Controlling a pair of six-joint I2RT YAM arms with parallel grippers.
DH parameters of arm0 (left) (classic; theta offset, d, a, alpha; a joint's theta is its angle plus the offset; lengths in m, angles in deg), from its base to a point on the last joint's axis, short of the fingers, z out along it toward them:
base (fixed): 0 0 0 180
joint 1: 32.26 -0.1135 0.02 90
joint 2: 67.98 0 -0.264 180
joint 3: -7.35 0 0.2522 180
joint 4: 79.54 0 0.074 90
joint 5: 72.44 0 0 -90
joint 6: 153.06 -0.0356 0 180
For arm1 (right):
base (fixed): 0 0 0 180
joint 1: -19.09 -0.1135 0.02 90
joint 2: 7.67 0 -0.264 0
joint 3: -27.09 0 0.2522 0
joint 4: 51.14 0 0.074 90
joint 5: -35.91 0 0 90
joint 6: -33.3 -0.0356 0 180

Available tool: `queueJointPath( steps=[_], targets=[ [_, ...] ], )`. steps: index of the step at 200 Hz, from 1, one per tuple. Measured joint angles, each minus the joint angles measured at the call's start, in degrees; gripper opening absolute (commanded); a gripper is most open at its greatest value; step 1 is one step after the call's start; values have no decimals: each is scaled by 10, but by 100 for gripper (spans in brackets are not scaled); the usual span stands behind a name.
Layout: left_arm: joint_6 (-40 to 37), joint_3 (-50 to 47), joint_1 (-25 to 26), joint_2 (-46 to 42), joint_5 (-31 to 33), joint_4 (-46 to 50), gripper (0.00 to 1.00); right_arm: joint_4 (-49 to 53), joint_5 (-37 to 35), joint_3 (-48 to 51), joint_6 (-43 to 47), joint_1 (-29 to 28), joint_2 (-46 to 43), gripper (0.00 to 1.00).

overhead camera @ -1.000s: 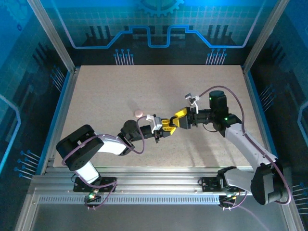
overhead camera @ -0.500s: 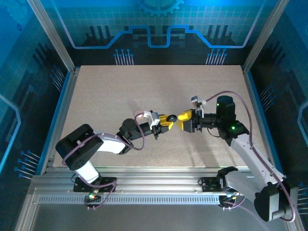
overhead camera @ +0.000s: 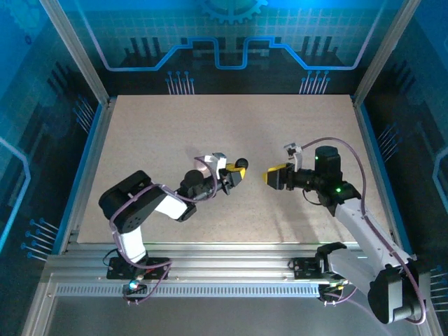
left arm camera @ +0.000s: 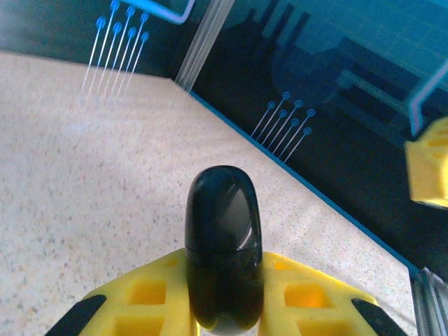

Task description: Insert the wireless bluetooth earbuds into the charging case

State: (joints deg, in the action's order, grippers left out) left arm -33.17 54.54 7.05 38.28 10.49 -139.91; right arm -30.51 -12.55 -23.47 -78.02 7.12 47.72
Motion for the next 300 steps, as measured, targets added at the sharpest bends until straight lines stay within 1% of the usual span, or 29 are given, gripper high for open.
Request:
queueJointPath(
  steps=[26, 58, 79, 94, 140, 179, 192, 213, 244, 300],
  targets=[
    [81, 45, -1, 26, 9, 54, 5, 0, -9, 6, -8, 0, 0, 56],
    [184, 105, -7, 52, 9, 163, 3, 0, -16, 12, -12, 0, -2, 56],
    [223, 138, -10, 59, 11, 242, 2, 0, -21, 14, -16, 0, -5, 56],
    [238, 163, -11, 59, 14, 299, 2, 1, -22, 14, -23, 0, -7, 56],
    [244, 261, -24, 59, 6, 484, 3, 35, -42, 11, -27, 1, -15, 59],
    [244, 329, -47, 70, -3, 611, 5, 47, -51, 11, -32, 0, -13, 59],
    [242, 352, -50, 79, -4, 652, 7, 47, -52, 11, -38, 0, -11, 59],
    [238, 391, -52, 91, -7, 712, 8, 46, -53, 12, -45, 0, -12, 59],
    [236, 437, -55, 107, -14, 769, 7, 47, -56, 13, -48, 0, -24, 60],
    [238, 472, -63, 143, -27, 825, 9, 47, -56, 16, -49, 0, -31, 60]
  ],
)
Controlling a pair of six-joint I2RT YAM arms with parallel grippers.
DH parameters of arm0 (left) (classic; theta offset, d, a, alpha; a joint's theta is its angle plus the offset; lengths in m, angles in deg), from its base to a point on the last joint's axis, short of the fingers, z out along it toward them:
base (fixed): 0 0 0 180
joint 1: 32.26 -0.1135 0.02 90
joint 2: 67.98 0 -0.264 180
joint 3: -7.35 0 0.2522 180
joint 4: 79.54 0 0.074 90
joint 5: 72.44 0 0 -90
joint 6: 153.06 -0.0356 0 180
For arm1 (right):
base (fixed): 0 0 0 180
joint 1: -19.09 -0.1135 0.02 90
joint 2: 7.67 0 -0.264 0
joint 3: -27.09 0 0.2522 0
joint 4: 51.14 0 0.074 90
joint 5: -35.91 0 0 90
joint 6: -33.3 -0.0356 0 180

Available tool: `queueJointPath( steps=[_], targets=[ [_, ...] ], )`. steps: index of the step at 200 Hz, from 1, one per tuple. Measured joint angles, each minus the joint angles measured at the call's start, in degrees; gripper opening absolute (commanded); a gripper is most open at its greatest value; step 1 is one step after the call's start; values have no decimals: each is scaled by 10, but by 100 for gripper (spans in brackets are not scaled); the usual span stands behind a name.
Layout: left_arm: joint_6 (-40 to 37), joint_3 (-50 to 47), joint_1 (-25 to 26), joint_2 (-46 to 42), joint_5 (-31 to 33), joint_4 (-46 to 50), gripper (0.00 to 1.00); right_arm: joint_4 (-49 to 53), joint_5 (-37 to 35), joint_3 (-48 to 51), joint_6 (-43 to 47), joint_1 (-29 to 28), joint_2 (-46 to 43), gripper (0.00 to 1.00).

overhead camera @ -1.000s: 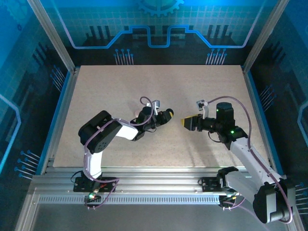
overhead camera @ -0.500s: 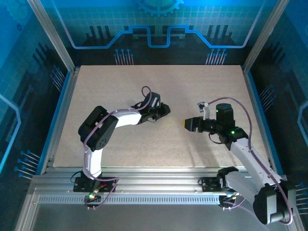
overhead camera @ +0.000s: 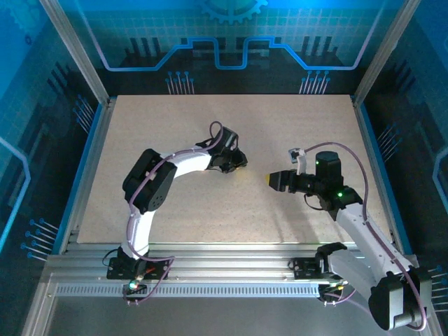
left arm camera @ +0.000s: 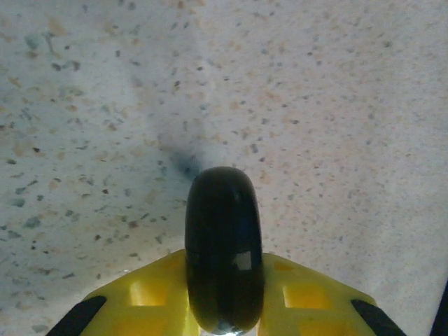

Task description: Insert the wireless bluetooth earbuds into the charging case

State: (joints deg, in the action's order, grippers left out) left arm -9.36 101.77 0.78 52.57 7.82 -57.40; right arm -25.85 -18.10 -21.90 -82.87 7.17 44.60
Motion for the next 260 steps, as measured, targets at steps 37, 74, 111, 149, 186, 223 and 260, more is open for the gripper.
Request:
queueJointPath(
  steps=[37, 74, 111, 149, 186, 223, 260],
  targets=[
    [0, 26, -3, 14, -7, 20, 10, 0, 0, 2, 0, 0, 0, 60],
    [0, 38, -7, 21, -16, 30, 13, 0, 0, 2, 0, 0, -1, 60],
    [0, 40, -10, 22, -21, 33, 21, 0, 0, 3, 0, 0, -7, 60],
    [0, 40, -10, 22, -21, 37, 29, 0, 0, 3, 0, 0, -13, 60],
    [0, 37, -10, 21, -20, 54, 35, 0, 0, 3, 0, 0, -15, 60],
    [-1, 33, -10, 17, -14, 66, 40, 2, 0, 3, 1, 0, -22, 60],
    [-9, 22, -10, 1, -6, 86, 44, 7, -1, 3, 1, 0, -24, 60]
  ],
)
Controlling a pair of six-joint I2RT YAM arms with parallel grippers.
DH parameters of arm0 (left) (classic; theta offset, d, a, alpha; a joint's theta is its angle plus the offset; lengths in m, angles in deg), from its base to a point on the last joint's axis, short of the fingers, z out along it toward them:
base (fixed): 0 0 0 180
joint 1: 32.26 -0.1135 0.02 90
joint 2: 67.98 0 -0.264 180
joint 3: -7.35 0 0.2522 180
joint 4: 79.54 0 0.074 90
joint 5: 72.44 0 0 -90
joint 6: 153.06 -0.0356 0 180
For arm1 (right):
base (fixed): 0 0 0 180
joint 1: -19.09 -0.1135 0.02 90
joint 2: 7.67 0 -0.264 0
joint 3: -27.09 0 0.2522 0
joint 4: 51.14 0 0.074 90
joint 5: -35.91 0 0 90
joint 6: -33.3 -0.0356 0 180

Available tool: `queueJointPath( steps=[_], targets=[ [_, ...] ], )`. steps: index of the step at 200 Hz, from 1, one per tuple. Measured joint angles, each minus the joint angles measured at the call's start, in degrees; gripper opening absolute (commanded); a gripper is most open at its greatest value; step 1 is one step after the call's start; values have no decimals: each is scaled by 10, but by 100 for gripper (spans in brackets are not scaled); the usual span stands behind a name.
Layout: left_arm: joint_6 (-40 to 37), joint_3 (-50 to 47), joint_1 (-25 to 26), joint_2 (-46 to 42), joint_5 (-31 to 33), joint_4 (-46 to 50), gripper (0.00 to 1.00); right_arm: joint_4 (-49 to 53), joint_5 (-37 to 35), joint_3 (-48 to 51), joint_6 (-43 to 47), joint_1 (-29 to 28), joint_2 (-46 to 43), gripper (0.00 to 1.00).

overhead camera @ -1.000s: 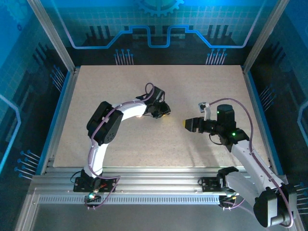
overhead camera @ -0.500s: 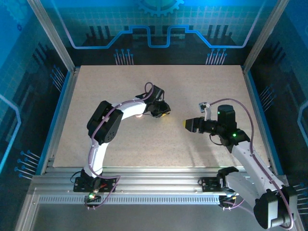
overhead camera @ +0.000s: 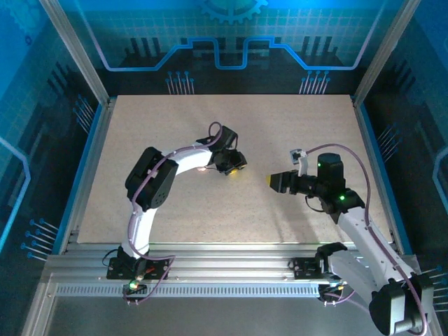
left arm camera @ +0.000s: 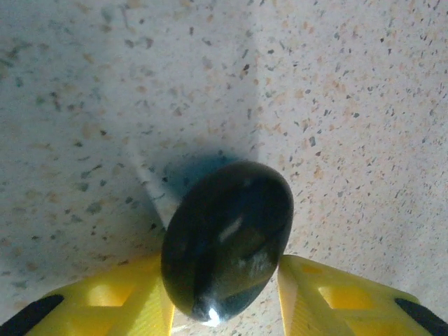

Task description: Insert the wireless bluetooth earbuds into the charging case

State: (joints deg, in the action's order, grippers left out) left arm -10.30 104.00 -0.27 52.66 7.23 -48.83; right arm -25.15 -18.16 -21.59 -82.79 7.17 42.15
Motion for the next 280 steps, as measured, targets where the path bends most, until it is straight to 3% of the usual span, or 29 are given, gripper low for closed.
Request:
queueJointPath(
  steps=[44, 73, 104, 138, 142, 144, 176, 207, 240, 280],
  targets=[
    [-26, -17, 0, -56, 18, 38, 47, 17, -13, -1, 6, 0, 0, 60],
    [-54, -54, 0, -139, 52, 61, 52, 40, -46, -13, 19, 0, 8, 60],
    [-101, -145, -18, -302, 135, 76, 76, 69, -130, -40, 49, 1, 31, 60],
    [-173, -252, -97, -474, 256, 59, 99, 54, -225, -37, 99, 17, 59, 80],
    [-187, -269, -107, -491, 275, 50, 99, 43, -238, -33, 104, 22, 62, 97],
    [-188, -275, -110, -496, 282, 47, 99, 41, -242, -33, 108, 23, 63, 100],
    [-311, -454, -140, -584, 394, -93, 99, -41, -317, 1, 146, 62, 108, 100],
    [-419, -602, -151, -592, 449, -230, 99, -113, -372, 29, 170, 97, 146, 100],
    [-486, -681, -173, -572, 463, -386, 99, -225, -402, 72, 199, 111, 164, 100],
    [-546, -741, -179, -462, 440, -690, 99, -335, -400, 92, 222, 116, 236, 100]
  ],
)
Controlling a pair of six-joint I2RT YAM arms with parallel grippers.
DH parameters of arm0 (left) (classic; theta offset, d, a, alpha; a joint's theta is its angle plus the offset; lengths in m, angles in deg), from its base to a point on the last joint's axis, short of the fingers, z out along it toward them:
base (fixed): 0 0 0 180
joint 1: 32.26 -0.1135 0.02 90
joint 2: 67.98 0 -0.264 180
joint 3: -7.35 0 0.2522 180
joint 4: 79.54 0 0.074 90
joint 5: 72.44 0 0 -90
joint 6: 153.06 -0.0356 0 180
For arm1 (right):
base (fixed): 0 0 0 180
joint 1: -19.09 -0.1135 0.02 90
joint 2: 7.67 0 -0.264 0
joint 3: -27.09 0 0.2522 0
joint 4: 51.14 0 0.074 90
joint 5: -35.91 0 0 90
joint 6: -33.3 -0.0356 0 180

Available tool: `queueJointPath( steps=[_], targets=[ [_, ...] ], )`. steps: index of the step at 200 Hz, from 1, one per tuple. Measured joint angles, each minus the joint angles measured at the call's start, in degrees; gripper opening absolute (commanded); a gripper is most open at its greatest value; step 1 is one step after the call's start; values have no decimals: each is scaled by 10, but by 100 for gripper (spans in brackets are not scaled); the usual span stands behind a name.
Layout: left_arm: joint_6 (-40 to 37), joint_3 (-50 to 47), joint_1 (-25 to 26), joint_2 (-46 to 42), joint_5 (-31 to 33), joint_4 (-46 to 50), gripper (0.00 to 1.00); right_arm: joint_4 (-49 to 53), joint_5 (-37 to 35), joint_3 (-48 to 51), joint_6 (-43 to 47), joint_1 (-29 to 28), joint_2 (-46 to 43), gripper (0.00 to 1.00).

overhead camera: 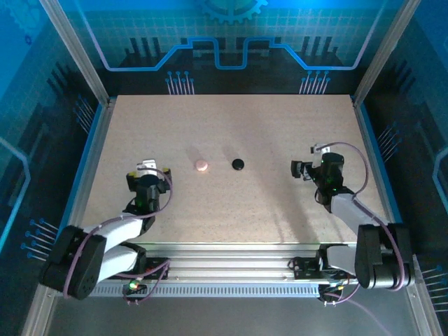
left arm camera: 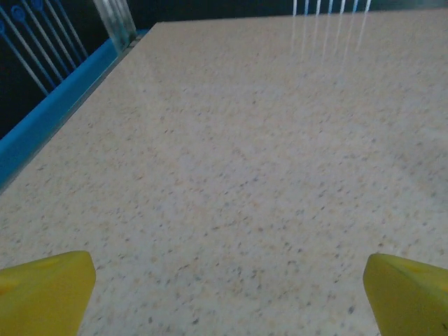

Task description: Insert the wireless bluetooth earbuds into the charging case

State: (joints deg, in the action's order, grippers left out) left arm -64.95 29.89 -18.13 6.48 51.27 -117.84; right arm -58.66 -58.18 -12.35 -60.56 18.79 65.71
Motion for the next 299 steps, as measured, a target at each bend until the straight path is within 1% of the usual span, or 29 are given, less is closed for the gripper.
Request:
queueJointPath(
  steps=[12, 26, 34, 52, 69, 81, 94, 116, 135, 171, 204, 299],
  targets=[
    [-20, -3, -1, 69, -12, -86, 99, -28, 0, 7, 6, 0, 11, 100],
    [-42, 9, -2, 143, -27, -143, 99, -50, 3, 10, 10, 0, 17, 100],
    [-45, 13, -6, 158, -39, -152, 99, -64, 7, 10, 12, 0, 21, 100],
    [-45, 11, -23, 158, -62, -193, 99, -111, 20, 14, 12, 0, 34, 100],
    [-45, 16, -38, 171, -87, -224, 99, -174, 25, 18, 16, -3, 82, 100],
    [-42, 20, -47, 175, -100, -222, 99, -183, 28, 16, 23, -8, 116, 100],
    [-36, 29, -58, 173, -108, -211, 99, -182, 33, 16, 28, -13, 130, 100],
    [-4, 84, -98, 161, -138, -116, 99, -187, 38, 16, 33, -13, 131, 100],
    [15, 110, -123, 153, -152, -89, 99, -192, 42, 16, 35, -13, 131, 100],
    [31, 110, -125, 149, -170, -50, 99, -195, 44, 16, 38, -13, 131, 100],
    [35, 110, -125, 149, -176, -37, 99, -195, 45, 16, 38, -13, 131, 100],
    [35, 110, -125, 149, -182, -32, 99, -195, 45, 16, 39, -13, 131, 100]
  ],
)
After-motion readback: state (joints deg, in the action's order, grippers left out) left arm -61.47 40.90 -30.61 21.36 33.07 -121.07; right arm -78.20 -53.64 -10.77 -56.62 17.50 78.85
